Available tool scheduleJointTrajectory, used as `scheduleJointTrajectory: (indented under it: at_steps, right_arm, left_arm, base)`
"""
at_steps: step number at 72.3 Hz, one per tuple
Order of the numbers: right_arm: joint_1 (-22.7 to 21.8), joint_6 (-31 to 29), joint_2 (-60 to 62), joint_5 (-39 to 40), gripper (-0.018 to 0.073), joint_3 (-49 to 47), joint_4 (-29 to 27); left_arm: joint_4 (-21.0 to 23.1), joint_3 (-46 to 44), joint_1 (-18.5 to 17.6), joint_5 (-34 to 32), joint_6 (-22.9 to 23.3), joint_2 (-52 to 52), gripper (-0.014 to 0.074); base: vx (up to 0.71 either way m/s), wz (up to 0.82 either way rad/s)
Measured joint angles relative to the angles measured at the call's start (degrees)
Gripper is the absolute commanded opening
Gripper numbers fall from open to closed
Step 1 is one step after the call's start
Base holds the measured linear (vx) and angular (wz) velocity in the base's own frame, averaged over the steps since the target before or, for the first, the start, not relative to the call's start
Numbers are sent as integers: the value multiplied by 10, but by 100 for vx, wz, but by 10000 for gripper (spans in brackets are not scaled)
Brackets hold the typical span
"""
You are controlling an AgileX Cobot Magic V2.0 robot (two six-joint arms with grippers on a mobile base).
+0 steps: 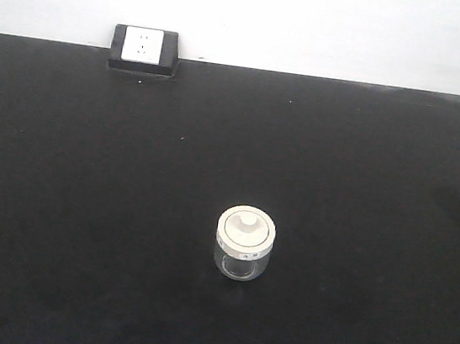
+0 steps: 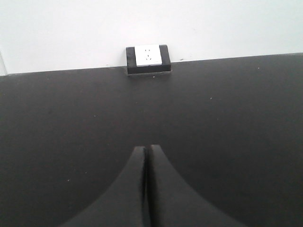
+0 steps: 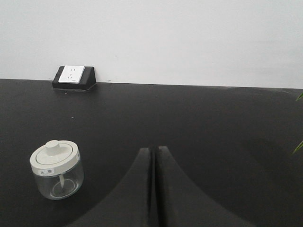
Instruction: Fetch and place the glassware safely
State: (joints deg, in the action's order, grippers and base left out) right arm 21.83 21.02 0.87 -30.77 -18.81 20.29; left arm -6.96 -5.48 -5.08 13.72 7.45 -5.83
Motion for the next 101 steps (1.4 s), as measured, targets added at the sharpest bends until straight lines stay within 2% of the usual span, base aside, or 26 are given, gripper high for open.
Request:
scheduleJointTrajectory:
  at_steps: [13,47,69,101]
  right_arm:
    - [0,0,0,0,-8,0,0]
    - [0,0,0,-1,-8,0,0]
    - [0,0,0,0,-8,0,0]
    - [0,0,0,0,-8,0,0]
  left_arm:
    - [37,67,0,-16,-28,60,-7]
    - [88,69,0,-67,-61,63,-7]
    - [86,69,0,-99,-67,63,-7]
    - [84,69,0,-102,-44,63,-7]
  base:
    - [0,0]
    - [0,0]
    - [0,0]
    - [0,0]
